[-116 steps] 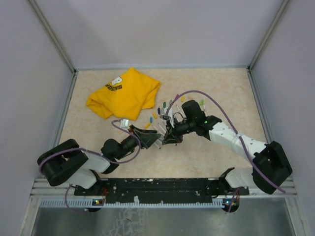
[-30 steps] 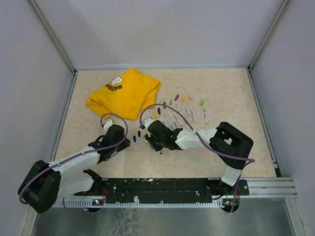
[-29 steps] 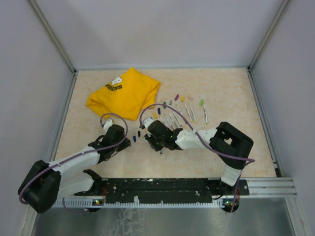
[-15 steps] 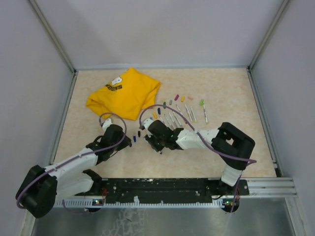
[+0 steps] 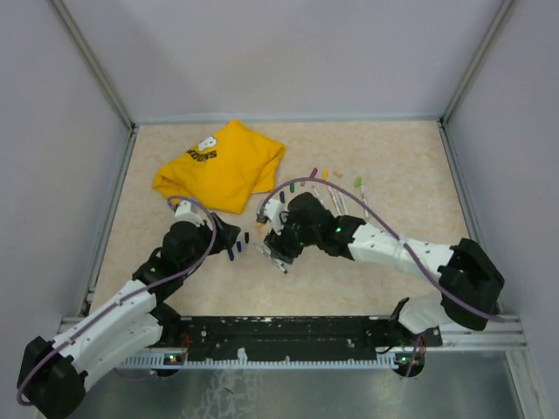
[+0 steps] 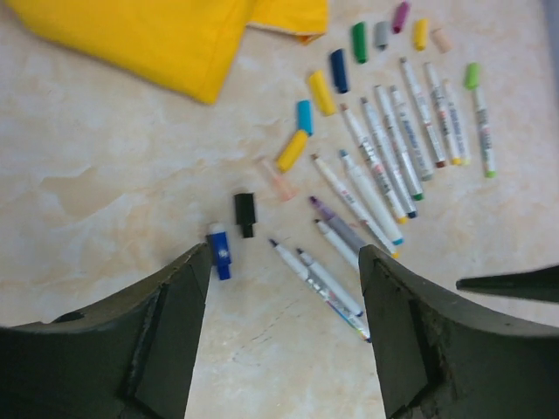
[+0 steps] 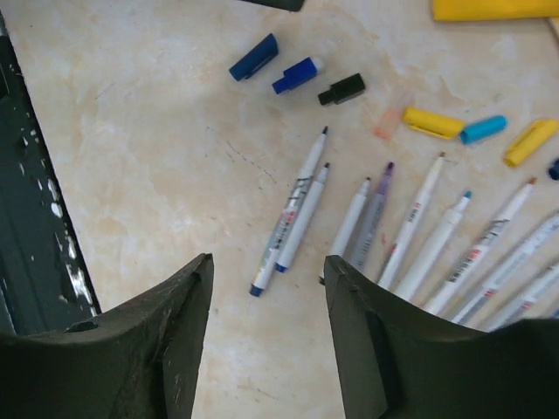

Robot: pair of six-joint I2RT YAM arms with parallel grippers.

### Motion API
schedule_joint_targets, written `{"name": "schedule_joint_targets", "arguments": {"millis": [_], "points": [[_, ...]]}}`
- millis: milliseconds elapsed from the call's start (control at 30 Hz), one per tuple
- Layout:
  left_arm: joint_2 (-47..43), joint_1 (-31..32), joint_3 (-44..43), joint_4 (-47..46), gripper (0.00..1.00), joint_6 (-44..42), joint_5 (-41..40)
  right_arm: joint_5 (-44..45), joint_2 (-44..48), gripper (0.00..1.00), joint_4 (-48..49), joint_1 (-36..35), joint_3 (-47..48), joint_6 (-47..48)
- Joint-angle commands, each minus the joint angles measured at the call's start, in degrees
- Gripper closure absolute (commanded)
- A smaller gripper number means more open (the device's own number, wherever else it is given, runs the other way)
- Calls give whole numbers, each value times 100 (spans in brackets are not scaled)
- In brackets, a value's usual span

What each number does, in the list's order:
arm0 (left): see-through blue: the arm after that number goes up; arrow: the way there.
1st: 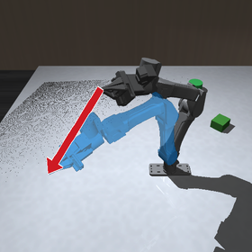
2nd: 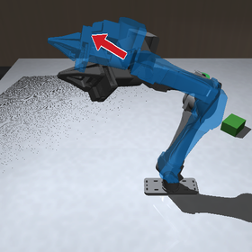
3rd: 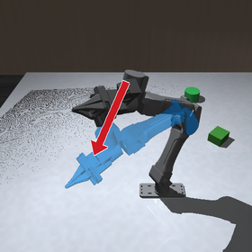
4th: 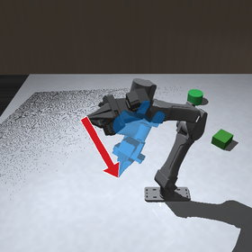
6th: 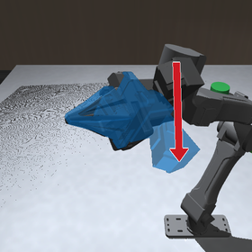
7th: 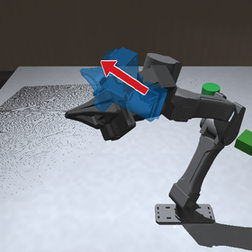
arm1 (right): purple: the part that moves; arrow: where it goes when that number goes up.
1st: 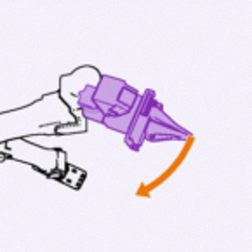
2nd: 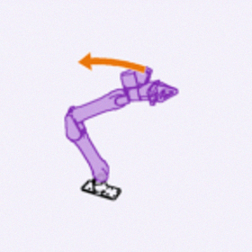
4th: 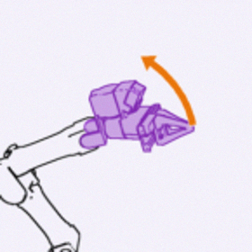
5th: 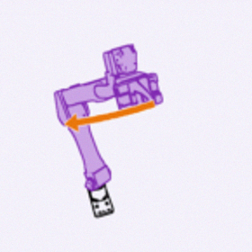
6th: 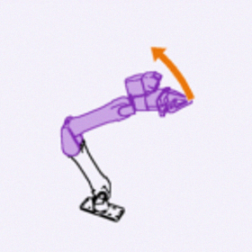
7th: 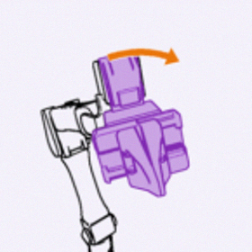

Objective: Open the pen caps
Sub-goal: Reset both arms

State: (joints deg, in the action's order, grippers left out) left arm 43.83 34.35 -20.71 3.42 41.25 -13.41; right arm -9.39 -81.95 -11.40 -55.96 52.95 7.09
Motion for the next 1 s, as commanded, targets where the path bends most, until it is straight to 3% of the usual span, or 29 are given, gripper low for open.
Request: {"name": "schedule_joint_targets", "arguments": {"millis": [0, 67, 100, 133, 300, 567, 667, 767, 967], "points": [[-342, -15, -237, -1084, 20, -969, 653, -1572, 944, 43, -636, 895, 170, 1274], [-375, -16, -379, -1346, 11, -1149, 891, -1843, 1410, 38, -726, 1335, 94, 1449], [-359, -15, -473, -1440, 8, -1218, 1000, -1974, 1655, 27, -735, 1587, 67, 1474], [-330, -12, -590, -1493, 6, -1277, 1097, -2150, 1894, 23, -737, 1883, 42, 1479], [51, -16, -1536, -1207, 0, -1577, 1410, -2640, 2645, 22, -850, 3148, 254, 1332], [734, -16, -3593, 48, 0, -2210, 1718, -1818, 2554, 21, -1517, 3276, 1711, 1016], [909, -16, -4263, 437, 0, -2413, 1896, -937, 2426, 21, -1604, 3272, 2406, 412], [1074, -10, -5037, 820, 0, -2610, 2009, -563, 2333, 21, -1953, 3271, 2973, 523], [1311, -16, -6018, 1367, 0, -2925, 1953, -245, 2329, 21, -2133, 3276, 3433, 120]]}}
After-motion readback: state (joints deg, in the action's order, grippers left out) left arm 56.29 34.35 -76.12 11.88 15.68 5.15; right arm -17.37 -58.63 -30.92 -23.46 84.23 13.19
